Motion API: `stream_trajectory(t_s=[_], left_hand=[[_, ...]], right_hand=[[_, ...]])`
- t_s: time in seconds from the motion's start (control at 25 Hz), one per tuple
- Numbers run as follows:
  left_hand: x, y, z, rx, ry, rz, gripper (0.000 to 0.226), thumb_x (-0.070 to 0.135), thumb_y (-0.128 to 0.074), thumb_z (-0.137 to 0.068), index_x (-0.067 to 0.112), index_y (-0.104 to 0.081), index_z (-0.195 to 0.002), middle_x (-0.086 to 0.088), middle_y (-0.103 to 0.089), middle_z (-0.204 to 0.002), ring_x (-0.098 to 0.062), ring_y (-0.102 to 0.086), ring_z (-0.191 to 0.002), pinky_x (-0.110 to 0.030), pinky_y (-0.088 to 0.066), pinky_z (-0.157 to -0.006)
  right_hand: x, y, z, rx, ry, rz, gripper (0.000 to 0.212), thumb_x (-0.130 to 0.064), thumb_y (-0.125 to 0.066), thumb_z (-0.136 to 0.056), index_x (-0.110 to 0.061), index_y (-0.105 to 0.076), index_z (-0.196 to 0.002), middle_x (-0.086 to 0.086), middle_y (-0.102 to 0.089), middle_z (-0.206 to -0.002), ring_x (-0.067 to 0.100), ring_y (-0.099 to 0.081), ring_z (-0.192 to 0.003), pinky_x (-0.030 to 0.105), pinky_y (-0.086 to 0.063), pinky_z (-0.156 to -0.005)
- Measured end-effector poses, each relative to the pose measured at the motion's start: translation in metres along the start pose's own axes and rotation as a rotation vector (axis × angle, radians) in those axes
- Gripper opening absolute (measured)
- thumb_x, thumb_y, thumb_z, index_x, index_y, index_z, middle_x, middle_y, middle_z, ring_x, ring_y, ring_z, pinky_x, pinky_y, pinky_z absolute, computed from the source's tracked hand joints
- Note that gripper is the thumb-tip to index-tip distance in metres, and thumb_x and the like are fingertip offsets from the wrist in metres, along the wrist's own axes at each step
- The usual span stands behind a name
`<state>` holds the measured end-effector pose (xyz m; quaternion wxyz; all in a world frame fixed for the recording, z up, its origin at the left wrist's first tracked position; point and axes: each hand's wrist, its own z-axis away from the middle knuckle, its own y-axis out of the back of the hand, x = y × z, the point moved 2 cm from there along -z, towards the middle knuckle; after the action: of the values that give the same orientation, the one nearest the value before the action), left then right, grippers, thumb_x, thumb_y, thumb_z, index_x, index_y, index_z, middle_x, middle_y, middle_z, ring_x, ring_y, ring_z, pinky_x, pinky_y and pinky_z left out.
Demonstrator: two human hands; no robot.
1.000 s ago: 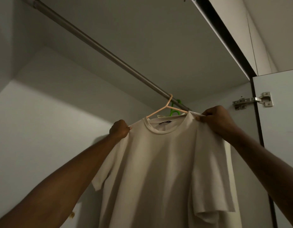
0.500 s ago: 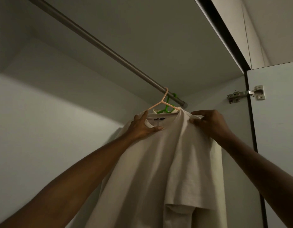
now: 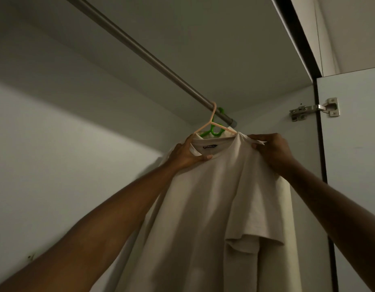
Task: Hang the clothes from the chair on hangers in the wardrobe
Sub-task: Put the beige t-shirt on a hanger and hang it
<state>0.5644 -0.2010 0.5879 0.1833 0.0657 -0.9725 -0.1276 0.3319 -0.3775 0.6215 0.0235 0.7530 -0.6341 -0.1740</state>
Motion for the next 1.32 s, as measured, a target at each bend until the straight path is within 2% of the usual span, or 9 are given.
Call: stream_trajectory(t_s=[0.16, 0.28, 0.4, 0.52, 0.6, 0.68, 0.84, 1.0, 1.32], left_hand=[[-0.003, -0.003, 0.001, -0.007, 0.030, -0.031, 0.109, 0.084, -0.074, -0.059, 0.049, -0.025, -0.150, 0.004, -0.053, -0.148, -0.025, -0.052, -0.133, -0.035, -0.048, -0.099], [-0.004, 0.002, 0.005, 0.046, 0.078, -0.125, 0.115, 0.092, -0.065, -0.057, 0.046, -0.022, -0.153, -0.005, -0.049, -0.152, -0.030, -0.048, -0.137, -0.042, -0.047, -0.105], [-0.003, 0.011, 0.018, 0.073, 0.088, -0.225, 0.119, 0.091, -0.059, -0.064, 0.031, -0.019, -0.158, -0.016, -0.039, -0.156, -0.035, -0.039, -0.142, -0.046, -0.038, -0.113], [-0.007, 0.020, 0.038, 0.065, 0.109, -0.303, 0.120, 0.092, -0.055, -0.066, 0.029, -0.014, -0.159, -0.016, -0.033, -0.158, -0.037, -0.035, -0.143, -0.053, -0.036, -0.112], [-0.006, 0.026, 0.057, 0.043, 0.085, -0.411, 0.114, 0.091, -0.052, -0.071, 0.031, -0.013, -0.160, -0.017, -0.028, -0.160, -0.039, -0.033, -0.144, -0.055, -0.035, -0.111], [-0.002, 0.030, 0.086, -0.019, -0.013, -0.585, 0.105, 0.087, -0.049, -0.079, 0.032, -0.011, -0.161, -0.019, -0.018, -0.164, -0.039, -0.025, -0.148, -0.056, -0.030, -0.114], [-0.005, 0.043, 0.158, -0.104, -0.031, -0.690, 0.099, 0.084, -0.043, -0.085, 0.034, -0.007, -0.162, -0.020, -0.014, -0.166, -0.037, -0.020, -0.151, -0.058, -0.025, -0.117], [-0.010, 0.052, 0.239, -0.144, 0.105, -0.822, 0.099, 0.082, -0.040, -0.088, 0.021, -0.013, -0.161, -0.020, -0.018, -0.165, -0.038, -0.025, -0.149, -0.056, -0.028, -0.115], [0.003, 0.043, 0.436, -0.285, 0.392, -0.952, 0.090, 0.070, -0.043, -0.095, 0.015, -0.016, -0.161, -0.025, -0.019, -0.163, -0.041, -0.025, -0.148, -0.057, -0.030, -0.112]], right_hand=[[0.010, 0.000, 0.001, -0.005, 0.002, -0.014, 0.035, -0.011, -0.066, -0.097, -0.021, -0.072, -0.129, 0.003, -0.068, -0.135, 0.023, -0.061, -0.125, 0.028, -0.044, -0.098], [0.007, 0.003, 0.009, 0.030, -0.019, -0.027, 0.038, -0.022, -0.071, -0.094, -0.019, -0.070, -0.132, 0.007, -0.068, -0.134, 0.027, -0.064, -0.119, 0.040, -0.051, -0.103], [-0.007, 0.000, 0.032, 0.124, 0.027, 0.297, 0.053, -0.037, -0.072, -0.093, -0.016, -0.059, -0.140, 0.016, -0.065, -0.133, 0.037, -0.061, -0.117, 0.044, -0.049, -0.093], [-0.023, -0.022, 0.068, 0.125, 0.203, 0.608, 0.066, -0.041, -0.060, -0.097, -0.010, -0.038, -0.152, 0.026, -0.039, -0.153, 0.045, -0.042, -0.136, 0.054, -0.039, -0.108], [-0.026, -0.039, 0.090, 0.152, 0.301, 0.673, 0.073, -0.045, -0.049, -0.101, -0.009, -0.024, -0.159, 0.026, -0.009, -0.167, 0.045, -0.013, -0.154, 0.058, -0.015, -0.123], [-0.025, -0.053, 0.113, 0.152, 0.336, 0.666, 0.075, -0.047, -0.040, -0.103, -0.010, -0.014, -0.163, 0.024, 0.006, -0.169, 0.043, 0.004, -0.157, 0.057, -0.001, -0.126], [-0.020, -0.075, 0.172, 0.070, 0.418, 0.680, 0.079, -0.038, -0.049, -0.099, -0.005, -0.014, -0.162, 0.028, 0.004, -0.168, 0.043, 0.006, -0.156, 0.058, 0.000, -0.127], [-0.013, -0.088, 0.231, -0.100, 0.441, 0.679, 0.073, -0.023, -0.044, -0.090, 0.004, -0.028, -0.156, 0.036, -0.003, -0.165, 0.048, 0.001, -0.155, 0.060, -0.004, -0.126], [0.006, -0.095, 0.374, -0.404, 0.462, 0.488, 0.065, -0.017, -0.043, -0.091, 0.011, -0.036, -0.149, 0.040, -0.016, -0.161, 0.052, -0.010, -0.152, 0.060, -0.007, -0.125]])
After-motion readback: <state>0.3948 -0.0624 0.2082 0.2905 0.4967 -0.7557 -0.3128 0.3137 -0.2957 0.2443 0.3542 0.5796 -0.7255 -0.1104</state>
